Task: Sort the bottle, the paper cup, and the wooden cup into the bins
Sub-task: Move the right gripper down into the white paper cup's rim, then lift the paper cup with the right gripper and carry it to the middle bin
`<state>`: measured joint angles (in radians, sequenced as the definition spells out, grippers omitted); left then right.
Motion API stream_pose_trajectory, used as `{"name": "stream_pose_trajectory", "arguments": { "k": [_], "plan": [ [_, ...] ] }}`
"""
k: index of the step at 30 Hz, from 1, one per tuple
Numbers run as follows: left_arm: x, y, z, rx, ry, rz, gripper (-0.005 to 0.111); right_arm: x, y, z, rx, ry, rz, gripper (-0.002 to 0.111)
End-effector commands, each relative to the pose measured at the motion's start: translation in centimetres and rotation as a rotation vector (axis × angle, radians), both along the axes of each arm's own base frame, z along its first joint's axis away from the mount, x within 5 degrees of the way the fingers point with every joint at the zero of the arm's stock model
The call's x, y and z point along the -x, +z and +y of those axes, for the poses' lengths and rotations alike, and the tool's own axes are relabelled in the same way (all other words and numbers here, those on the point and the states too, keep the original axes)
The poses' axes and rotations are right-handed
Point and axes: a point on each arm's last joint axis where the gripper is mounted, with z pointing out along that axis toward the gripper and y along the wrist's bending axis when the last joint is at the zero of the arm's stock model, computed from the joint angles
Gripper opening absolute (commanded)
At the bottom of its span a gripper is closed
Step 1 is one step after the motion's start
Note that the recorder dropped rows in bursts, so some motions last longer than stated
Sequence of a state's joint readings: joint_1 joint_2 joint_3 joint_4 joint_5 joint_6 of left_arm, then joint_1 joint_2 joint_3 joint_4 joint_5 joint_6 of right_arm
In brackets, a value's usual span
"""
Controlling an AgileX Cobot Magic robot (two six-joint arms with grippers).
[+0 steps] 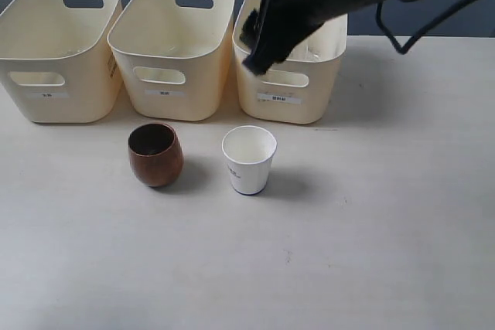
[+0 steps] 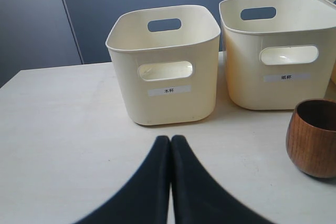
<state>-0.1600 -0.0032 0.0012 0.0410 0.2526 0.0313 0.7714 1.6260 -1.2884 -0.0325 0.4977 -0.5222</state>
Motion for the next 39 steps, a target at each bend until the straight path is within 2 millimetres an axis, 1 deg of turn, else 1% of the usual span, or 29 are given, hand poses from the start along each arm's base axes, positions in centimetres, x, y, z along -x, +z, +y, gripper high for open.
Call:
{"name": "stream_pose_trajectory", "arguments": {
  "k": [1,3,6,9,15,20,27,34,36,39],
  "plan": [
    [0.0,0.1,0.0,0.003,-0.003,-0.012,0.000,3.3,-0.8,0.8,0.000,0.220,0.301,0.064],
    [0.0,0.1,0.0,0.003,-0.003,-0.012,0.000,3.8,-1.1,1.1,-0.010,0.244,0.358,0.064],
    [0.0,0.1,0.0,0.003,-0.003,-0.012,0.000,3.6,-1.9,1.3,0.007,0.245,0.386,0.064],
    [0.0,0.1,0.0,0.003,-0.003,-0.012,0.000,3.1,-3.6,1.8,0.038,0.244,0.422,0.064],
    [0.0,0.1,0.0,0.003,-0.003,-0.012,0.000,1.6,-7.9,2.8,0.109,0.233,0.446,0.064],
    [0.0,0.1,0.0,0.003,-0.003,-0.012,0.000,0.9,-10.1,3.2,0.145,0.220,0.452,0.064],
    [0.0,0.1,0.0,0.003,-0.003,-0.012,0.000,0.6,-11.7,3.4,0.173,0.216,0.476,0.064],
    [0.0,0.1,0.0,0.003,-0.003,-0.012,0.000,0.4,-12.1,3.5,0.173,0.211,0.470,0.063],
    [0.0,0.1,0.0,0.003,-0.003,-0.012,0.000,0.4,-12.1,3.5,0.172,0.210,0.468,0.053],
    [0.0,0.1,0.0,0.003,-0.003,-0.012,0.000,0.4,-12.1,3.5,0.172,0.210,0.468,0.022]
  ]
}}
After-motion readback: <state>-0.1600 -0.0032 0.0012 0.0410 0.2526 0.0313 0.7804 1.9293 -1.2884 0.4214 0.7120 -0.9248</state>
